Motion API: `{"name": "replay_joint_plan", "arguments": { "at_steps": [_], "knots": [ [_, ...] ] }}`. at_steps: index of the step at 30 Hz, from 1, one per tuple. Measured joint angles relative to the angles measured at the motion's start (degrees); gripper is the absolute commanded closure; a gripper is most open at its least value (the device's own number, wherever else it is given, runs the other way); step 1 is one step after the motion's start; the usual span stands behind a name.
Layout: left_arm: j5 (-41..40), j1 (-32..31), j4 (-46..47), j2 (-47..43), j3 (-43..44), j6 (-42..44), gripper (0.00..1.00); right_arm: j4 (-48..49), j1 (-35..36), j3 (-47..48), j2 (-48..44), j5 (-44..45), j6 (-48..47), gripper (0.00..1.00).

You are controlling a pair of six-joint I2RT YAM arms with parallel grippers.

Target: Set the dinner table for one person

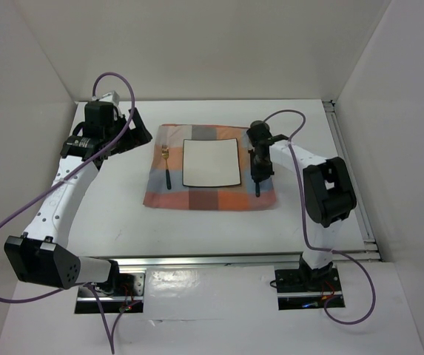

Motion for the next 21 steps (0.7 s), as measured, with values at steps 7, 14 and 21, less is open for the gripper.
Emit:
{"name": "replay_joint_plan", "arguments": {
  "at_steps": [7, 14, 21],
  "knots": [
    [0.0, 0.0, 0.0, 0.0, 0.0, 0.0, 0.0, 0.9, 0.0, 1.3, 2.8, 1.0, 0.4, 0.55],
    [0.0, 0.0, 0.0, 0.0, 0.0, 0.0, 0.0, 0.4, 0.3, 2.5, 2.6, 2.2, 2.2, 0.18],
    [1.0, -0.1, 0.0, 0.0, 0.0, -0.1, 0.0, -3.2, 0.1, 8.4, -4.9, 0.8, 4.6, 0.0]
  ]
}}
